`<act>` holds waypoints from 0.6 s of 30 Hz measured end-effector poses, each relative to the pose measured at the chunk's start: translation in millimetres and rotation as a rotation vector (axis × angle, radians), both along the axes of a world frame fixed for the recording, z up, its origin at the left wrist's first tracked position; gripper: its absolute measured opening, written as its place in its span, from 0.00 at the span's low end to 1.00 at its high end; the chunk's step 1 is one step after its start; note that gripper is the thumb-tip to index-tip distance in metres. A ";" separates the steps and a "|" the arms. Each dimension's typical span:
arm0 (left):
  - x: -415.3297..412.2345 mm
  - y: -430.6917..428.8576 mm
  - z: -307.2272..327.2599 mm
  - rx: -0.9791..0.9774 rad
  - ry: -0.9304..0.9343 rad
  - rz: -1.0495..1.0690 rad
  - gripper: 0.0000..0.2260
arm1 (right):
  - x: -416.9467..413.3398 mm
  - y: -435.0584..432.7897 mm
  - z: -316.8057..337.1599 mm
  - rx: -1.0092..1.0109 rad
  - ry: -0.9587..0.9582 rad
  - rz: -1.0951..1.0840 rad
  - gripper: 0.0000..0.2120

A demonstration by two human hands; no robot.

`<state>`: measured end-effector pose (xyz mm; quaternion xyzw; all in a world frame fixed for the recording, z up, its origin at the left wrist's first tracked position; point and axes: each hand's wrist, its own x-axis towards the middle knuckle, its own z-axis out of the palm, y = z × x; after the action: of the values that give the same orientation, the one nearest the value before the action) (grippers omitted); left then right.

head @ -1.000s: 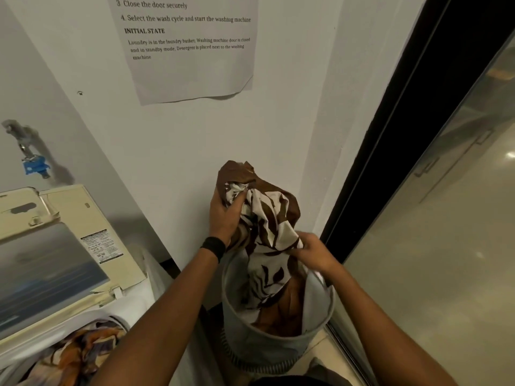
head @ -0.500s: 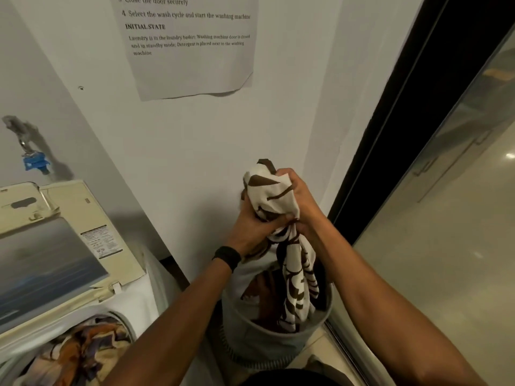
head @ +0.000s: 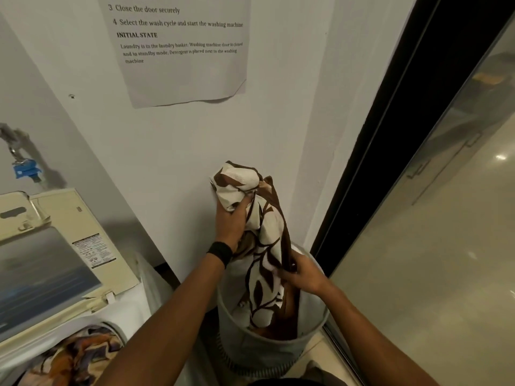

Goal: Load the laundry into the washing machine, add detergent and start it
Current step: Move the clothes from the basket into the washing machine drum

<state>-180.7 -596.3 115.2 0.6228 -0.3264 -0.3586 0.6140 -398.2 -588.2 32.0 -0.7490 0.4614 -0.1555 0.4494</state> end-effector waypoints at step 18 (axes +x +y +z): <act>-19.7 23.3 17.8 0.002 -0.018 -0.298 0.23 | 74.4 -61.0 103.3 -0.076 -0.625 -0.284 0.11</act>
<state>-200.4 -573.0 133.1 0.5711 -0.4203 -0.4404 0.5507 -323.8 -649.1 135.3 -0.6097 0.3948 -0.4553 0.5149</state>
